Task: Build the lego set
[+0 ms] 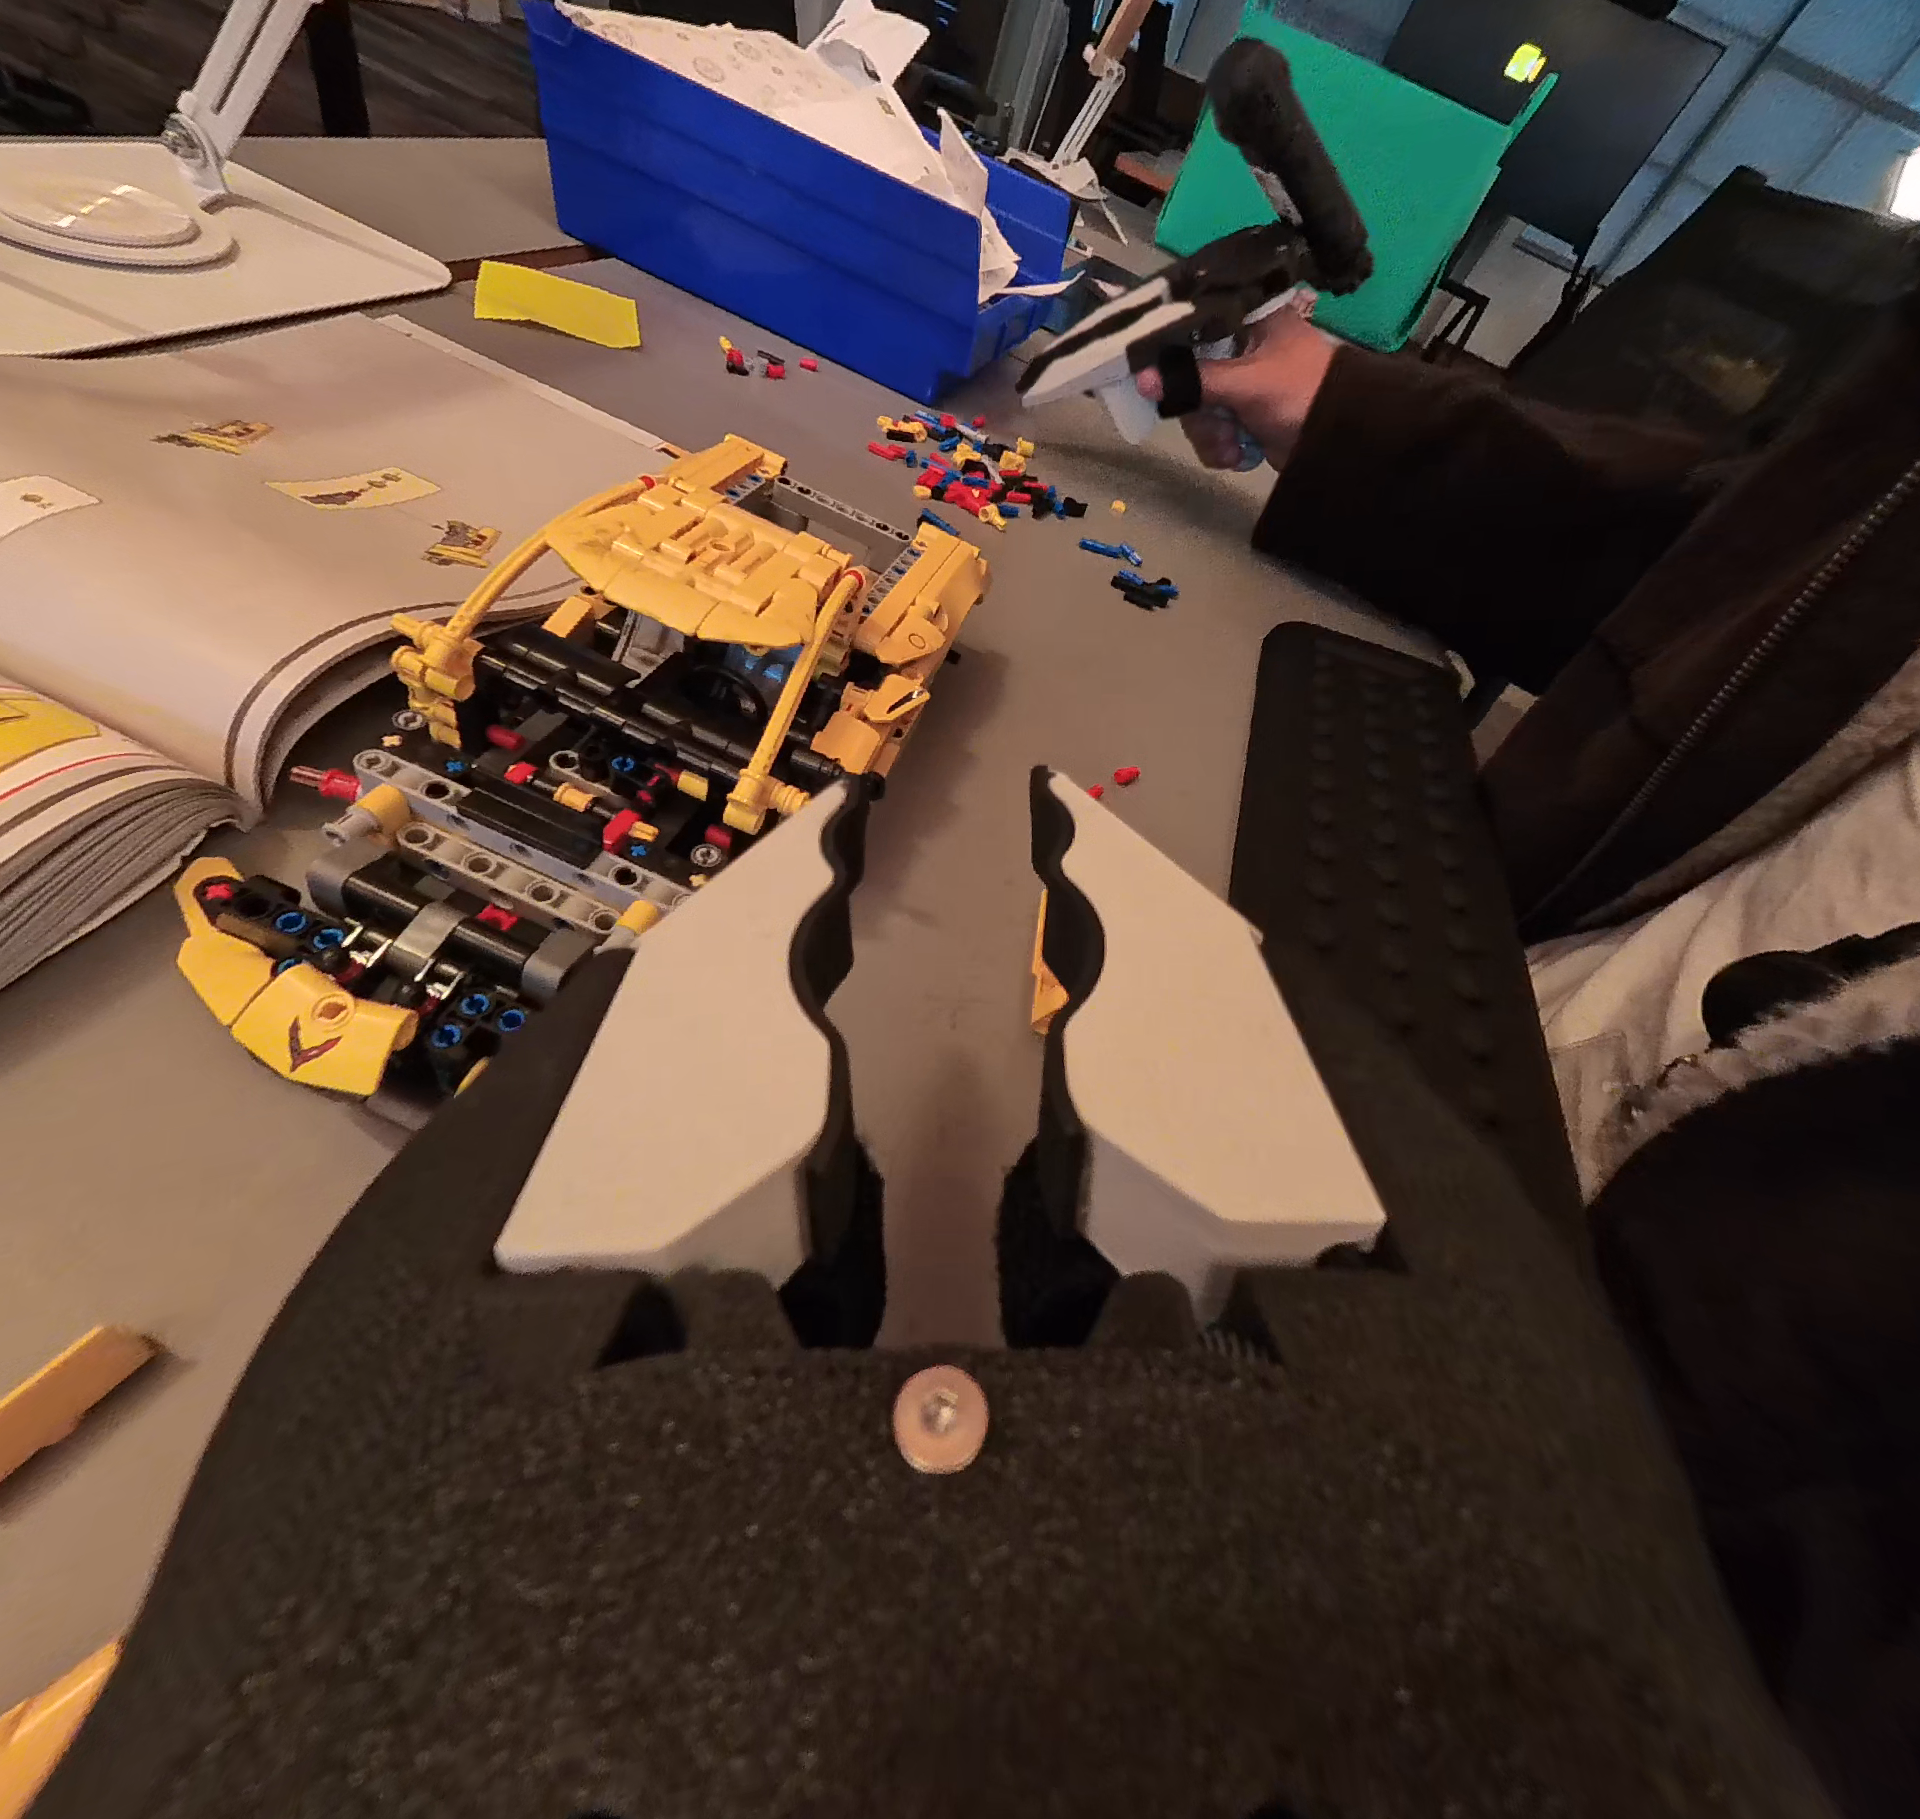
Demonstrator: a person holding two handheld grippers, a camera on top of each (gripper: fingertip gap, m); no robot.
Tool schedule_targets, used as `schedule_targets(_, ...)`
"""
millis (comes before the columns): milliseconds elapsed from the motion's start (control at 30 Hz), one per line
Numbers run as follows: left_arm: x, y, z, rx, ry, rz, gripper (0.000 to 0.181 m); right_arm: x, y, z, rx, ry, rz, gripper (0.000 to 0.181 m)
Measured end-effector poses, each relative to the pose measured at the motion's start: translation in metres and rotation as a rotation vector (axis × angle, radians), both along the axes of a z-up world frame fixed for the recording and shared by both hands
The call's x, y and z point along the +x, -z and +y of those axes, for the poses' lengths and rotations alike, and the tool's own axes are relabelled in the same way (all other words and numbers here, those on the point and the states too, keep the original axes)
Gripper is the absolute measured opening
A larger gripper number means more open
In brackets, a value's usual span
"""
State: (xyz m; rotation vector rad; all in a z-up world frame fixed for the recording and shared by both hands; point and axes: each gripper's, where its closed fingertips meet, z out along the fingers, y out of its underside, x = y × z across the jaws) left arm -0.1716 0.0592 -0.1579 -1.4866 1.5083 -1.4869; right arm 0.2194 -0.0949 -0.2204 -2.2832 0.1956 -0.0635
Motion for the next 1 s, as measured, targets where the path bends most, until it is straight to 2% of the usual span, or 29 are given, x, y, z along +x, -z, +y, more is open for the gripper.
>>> schedule_targets(300,0.0,0.002,0.008,-0.017,-0.025,0.007,0.032,0.021,0.02,0.014,-0.06,-0.065,-0.024,0.017)
schedule_targets(367,0.0,0.002,0.008,-0.013,-0.027,0.009,0.032,0.021,0.025,0.013,-0.094,-0.081,-0.046,0.005)
schedule_targets(500,0.0,0.003,0.007,-0.014,-0.026,0.012,0.032,0.009,0.007,0.01,-0.072,-0.109,-0.059,0.004)
schedule_targets(633,0.001,0.003,0.006,-0.006,-0.023,0.009,0.032,-0.049,-0.028,0.021,-0.004,-0.237,-0.032,0.004)
schedule_targets(733,0.002,0.004,0.001,0.001,-0.004,0.012,0.032,-0.132,-0.035,0.033,-0.047,-0.436,0.067,0.005)
schedule_targets(900,0.001,0.002,-0.001,0.041,-0.002,-0.02,0.032,-0.255,-0.002,0.046,-0.155,-0.71,0.095,0.005)
schedule_targets(1000,0.001,0.002,-0.002,0.051,0.0,-0.027,0.032,-0.282,0.023,0.052,-0.211,-0.761,-0.001,0.005)
